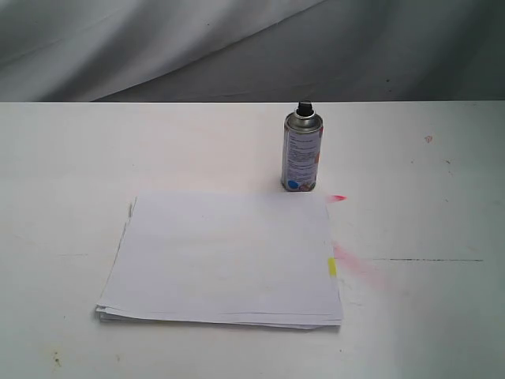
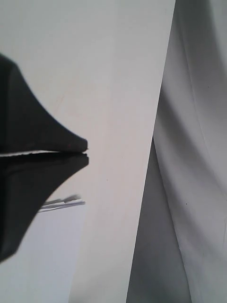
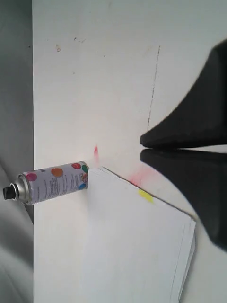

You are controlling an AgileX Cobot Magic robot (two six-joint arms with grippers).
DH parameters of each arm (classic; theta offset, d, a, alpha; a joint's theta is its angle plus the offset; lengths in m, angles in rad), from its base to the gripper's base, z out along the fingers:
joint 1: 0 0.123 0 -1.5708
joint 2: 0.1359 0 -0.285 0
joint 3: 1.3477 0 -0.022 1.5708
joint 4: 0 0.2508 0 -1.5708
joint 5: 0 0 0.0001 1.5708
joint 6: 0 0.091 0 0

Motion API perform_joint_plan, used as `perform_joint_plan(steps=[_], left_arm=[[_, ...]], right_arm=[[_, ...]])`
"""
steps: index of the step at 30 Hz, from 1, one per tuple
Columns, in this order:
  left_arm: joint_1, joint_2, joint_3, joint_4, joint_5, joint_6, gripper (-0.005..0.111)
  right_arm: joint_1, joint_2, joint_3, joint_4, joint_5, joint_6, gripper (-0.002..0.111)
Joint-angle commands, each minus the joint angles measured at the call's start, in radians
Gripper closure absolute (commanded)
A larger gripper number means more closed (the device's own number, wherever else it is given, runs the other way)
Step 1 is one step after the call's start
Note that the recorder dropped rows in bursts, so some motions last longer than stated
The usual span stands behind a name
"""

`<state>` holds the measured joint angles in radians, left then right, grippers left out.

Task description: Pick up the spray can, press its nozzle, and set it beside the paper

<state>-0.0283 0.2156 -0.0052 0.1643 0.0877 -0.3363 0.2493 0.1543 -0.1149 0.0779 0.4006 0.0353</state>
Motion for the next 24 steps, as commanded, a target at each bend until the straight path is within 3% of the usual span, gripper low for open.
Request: perform_joint_plan(steps=[1, 11, 24], left_arm=[[-0.005, -0.005, 0.005, 0.001, -0.001, -0.003, 0.107], [-0.005, -0.005, 0.005, 0.001, -0.001, -0.003, 0.107], [-0.005, -0.005, 0.005, 0.001, -0.001, -0.003, 0.107]], right_arm=[[-0.002, 0.011, -0.193, 0.008, 0.13, 0.005, 0.108], [-0.002, 0.372, -0.55, -0.06, 0.146, -0.004, 0.108], [0.031, 0.843, -0.854, 0.064, 0.125, -0.03, 0.108]])
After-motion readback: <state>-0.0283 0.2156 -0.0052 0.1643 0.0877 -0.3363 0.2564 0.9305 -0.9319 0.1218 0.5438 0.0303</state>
